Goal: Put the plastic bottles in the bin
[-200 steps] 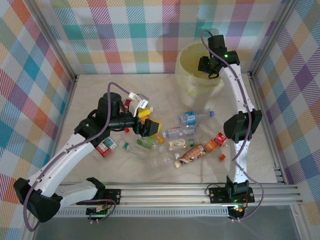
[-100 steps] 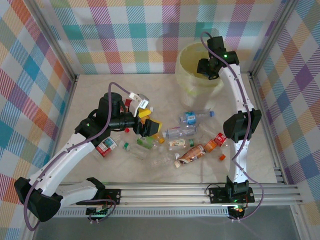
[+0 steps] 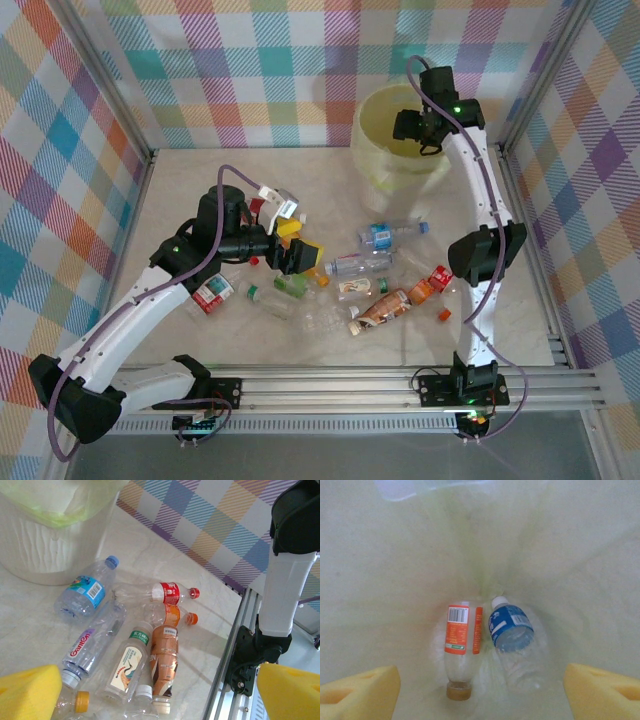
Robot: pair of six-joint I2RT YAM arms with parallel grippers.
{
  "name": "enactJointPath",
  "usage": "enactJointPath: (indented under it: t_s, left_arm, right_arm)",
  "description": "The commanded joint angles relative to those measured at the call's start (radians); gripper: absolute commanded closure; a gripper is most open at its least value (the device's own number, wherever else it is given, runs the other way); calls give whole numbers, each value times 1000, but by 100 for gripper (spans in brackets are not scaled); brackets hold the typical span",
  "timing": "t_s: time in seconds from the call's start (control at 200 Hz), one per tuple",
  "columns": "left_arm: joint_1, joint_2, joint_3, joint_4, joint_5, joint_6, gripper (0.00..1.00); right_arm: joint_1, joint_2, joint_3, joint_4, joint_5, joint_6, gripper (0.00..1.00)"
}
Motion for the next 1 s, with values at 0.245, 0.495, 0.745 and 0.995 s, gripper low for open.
enactJointPath:
  t_s: [0.245, 0.495, 0.745, 0.995]
  left_arm:
    - [-9, -14, 25, 0, 13, 10, 0]
    - [-9, -19, 30, -4, 36, 10, 0]
    - [-9, -7, 76, -92, 130, 73, 0]
    - [-9, 4, 131, -235, 137, 177, 0]
  right_arm:
    - [10, -166, 5, 30, -50, -73, 16]
    - [44, -326, -157, 51, -77, -58, 16]
    - [93, -570, -479, 70, -60, 28, 17]
    - [128, -867, -922, 97, -79, 209, 19]
